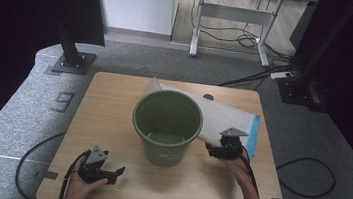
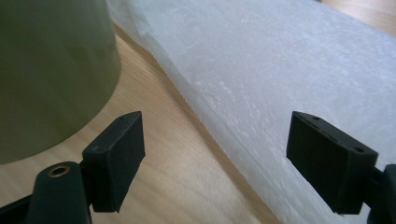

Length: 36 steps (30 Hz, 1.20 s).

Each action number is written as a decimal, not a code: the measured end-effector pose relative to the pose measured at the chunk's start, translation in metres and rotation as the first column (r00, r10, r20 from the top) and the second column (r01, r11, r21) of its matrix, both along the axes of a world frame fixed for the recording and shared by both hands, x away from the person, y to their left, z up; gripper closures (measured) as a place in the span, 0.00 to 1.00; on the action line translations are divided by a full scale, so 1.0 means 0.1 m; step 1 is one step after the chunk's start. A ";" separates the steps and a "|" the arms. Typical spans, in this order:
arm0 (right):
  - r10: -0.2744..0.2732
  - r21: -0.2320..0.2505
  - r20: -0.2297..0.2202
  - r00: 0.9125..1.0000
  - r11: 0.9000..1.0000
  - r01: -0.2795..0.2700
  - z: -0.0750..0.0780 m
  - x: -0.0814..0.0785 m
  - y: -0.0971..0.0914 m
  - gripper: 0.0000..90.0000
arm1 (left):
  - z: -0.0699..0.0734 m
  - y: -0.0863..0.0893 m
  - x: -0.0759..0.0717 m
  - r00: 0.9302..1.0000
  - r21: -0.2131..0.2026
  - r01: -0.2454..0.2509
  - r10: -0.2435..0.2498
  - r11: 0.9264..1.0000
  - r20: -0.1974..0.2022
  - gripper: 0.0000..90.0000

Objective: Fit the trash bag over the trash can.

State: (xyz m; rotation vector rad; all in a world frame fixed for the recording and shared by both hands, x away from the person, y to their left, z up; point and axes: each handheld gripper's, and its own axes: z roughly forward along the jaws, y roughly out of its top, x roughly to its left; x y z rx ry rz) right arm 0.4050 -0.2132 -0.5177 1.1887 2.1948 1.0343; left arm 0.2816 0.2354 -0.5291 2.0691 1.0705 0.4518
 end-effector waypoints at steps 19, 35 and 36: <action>-0.069 -0.020 -0.082 0.994 0.998 0.067 -0.28 0.36 0.14 0.44 | 0.00 0.04 0.00 0.999 -0.071 0.033 -0.034 0.997 -0.010 0.10; -0.089 0.001 -0.094 0.992 0.996 0.089 -0.28 0.34 -0.07 0.98 | -0.01 0.05 -0.01 1.000 -0.063 0.014 -0.014 0.998 -0.006 0.11; -0.086 0.001 -0.087 0.993 0.996 0.086 -0.28 0.30 -0.10 0.98 | -0.01 0.05 -0.01 1.000 -0.066 0.012 -0.012 0.998 -0.007 0.11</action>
